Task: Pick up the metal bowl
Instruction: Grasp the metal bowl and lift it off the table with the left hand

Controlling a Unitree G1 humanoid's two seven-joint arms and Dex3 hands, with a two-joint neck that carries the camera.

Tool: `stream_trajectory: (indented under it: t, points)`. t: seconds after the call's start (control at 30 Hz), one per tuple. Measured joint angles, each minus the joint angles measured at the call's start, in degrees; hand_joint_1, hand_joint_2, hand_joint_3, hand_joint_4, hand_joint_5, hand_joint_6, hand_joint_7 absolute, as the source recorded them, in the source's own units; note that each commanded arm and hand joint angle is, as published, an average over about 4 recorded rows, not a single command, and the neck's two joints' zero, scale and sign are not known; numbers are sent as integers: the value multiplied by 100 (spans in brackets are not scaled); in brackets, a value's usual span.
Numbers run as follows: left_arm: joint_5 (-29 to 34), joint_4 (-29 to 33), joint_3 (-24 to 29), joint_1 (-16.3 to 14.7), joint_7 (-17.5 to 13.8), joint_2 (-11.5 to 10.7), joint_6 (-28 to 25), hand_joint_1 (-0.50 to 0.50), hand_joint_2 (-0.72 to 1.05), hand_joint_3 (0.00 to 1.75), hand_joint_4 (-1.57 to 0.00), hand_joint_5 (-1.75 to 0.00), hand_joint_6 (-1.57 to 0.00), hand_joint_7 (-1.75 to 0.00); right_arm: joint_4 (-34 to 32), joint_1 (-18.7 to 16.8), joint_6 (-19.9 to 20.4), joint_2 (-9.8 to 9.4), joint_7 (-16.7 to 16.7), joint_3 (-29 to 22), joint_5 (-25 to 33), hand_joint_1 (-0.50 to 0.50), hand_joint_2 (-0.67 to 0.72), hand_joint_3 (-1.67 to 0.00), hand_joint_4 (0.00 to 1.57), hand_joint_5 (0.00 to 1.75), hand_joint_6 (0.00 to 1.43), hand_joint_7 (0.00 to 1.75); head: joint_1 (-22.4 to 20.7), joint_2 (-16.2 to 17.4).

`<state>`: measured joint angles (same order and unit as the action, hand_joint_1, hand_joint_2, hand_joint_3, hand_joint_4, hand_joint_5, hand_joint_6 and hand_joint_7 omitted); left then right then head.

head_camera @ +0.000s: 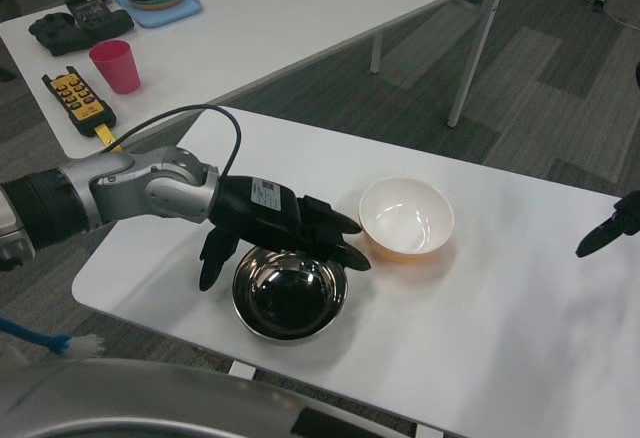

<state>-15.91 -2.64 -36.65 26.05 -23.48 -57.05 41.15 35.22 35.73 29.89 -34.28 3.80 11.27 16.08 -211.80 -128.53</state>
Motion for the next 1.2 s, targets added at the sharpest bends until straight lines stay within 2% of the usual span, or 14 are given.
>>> stream_trajectory:
  t: [0.2,0.37,0.87,0.93,1.07,1.2]
  points:
    - [15,-141,55,-88,0,2,271,-48,7,0,0,0,0,-28,-3,0,3,0,0,0,1,-42,60,0,0,0,0,0,5,26]
    - [63,-229,55,-147,2,1,584,-48,16,0,0,0,0,-28,-3,-2,14,-13,0,13,3,-42,60,0,0,0,0,0,-23,55]
    - [125,-326,235,-175,128,-13,894,-48,18,0,0,0,0,-28,-3,-71,99,-20,0,33,5,-42,60,0,0,0,0,0,-64,190]
    - [125,-326,273,-175,130,-17,897,-48,10,0,0,0,0,-28,-3,-74,99,-19,0,33,5,-42,60,0,0,0,0,0,-80,230]
    - [127,-326,326,-175,132,-20,899,-49,-24,0,0,0,0,-28,6,-75,100,-19,0,33,5,-42,60,0,0,0,0,0,-126,354]
    - [127,-325,327,-176,149,-20,929,-50,-28,0,0,0,0,-28,35,-75,101,-19,0,35,3,-42,60,0,0,0,0,0,-194,473]
